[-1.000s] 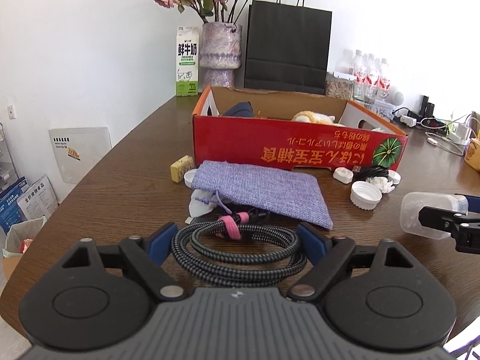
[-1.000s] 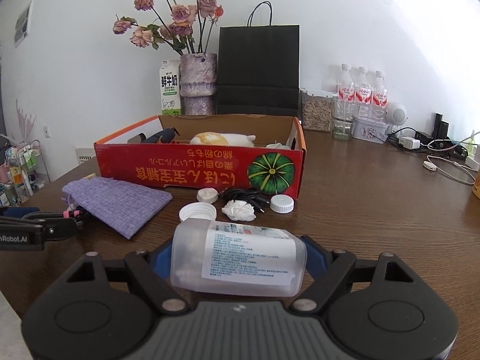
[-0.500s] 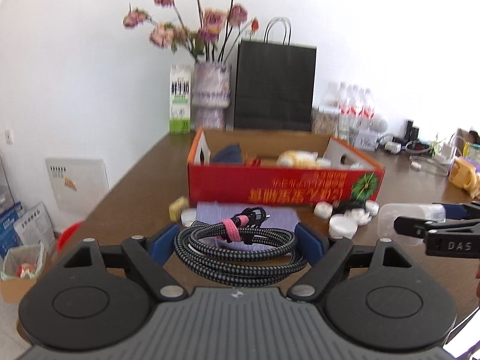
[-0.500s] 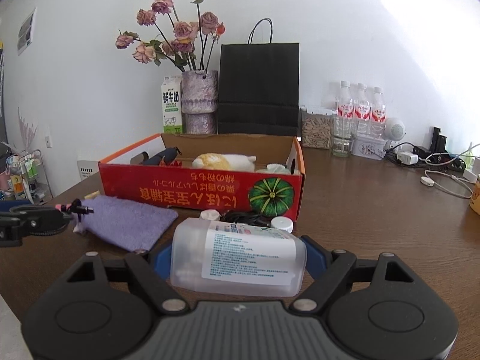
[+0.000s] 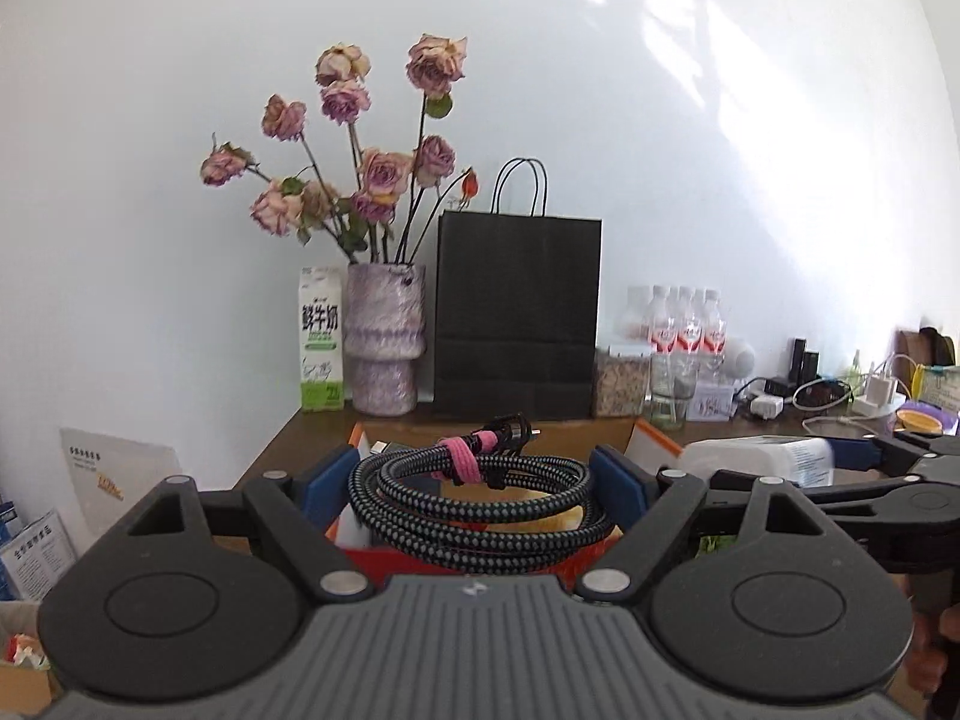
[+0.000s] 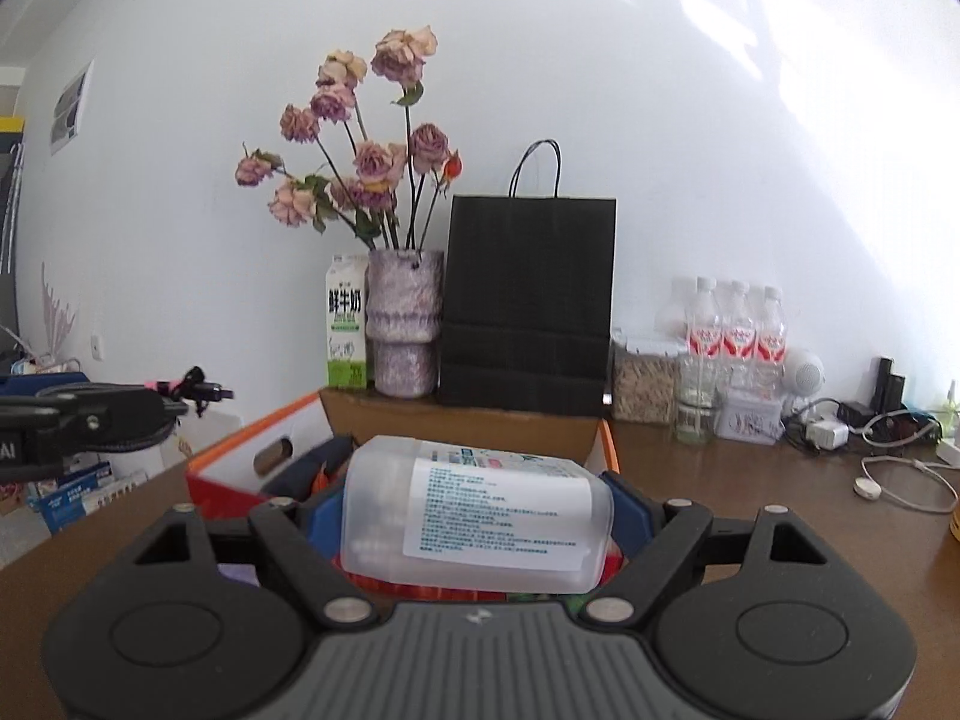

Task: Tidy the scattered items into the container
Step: 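Lift the cable with the left gripper while the right carries the jar over the box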

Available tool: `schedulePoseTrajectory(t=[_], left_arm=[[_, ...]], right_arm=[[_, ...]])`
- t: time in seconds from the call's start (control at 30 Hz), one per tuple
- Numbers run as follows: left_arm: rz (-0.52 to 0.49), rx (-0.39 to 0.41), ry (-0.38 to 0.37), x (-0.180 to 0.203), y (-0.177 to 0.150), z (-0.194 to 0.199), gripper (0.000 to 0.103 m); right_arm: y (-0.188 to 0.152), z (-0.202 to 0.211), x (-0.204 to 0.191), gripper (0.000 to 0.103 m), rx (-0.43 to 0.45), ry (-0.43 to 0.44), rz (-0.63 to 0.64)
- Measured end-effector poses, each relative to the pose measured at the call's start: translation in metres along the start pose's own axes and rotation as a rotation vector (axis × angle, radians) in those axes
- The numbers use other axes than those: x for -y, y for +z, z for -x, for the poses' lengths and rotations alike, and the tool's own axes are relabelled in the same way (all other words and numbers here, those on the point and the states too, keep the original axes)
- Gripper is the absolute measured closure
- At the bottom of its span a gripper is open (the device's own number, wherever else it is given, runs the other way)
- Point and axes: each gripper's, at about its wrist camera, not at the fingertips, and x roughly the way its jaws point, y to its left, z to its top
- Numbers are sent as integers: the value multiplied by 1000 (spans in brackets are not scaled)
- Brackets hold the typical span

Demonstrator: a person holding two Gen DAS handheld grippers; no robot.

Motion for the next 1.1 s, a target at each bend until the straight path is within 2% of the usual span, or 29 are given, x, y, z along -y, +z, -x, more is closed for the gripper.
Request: schedulePoseTrajectory(t=[0.2,0.33,0.47,0.53,0.63,0.83,1.1], left_arm=[[32,21,2,8,17,-49,19],[70,30,27,8,24,-92,19],[80,42,108,10,17,-133,19],[41,5,113,11,7,-146,19],[68,-30,98,5,-5,-156,18],[75,-43,124,-1,-10,-156,18],[81,-98,157,-8,-16,-164,18]], right_arm=[[25,-48,3,20,28,12,-58],[36,-89,4,20,53,-14,-55],[34,-125,8,20,53,-56,-54],[26,-136,12,20,15,-55,-50],[18,-144,13,20,-20,-60,-45],[9,-144,10,20,-14,-54,-41],[0,-149,9,20,-33,-97,-25]])
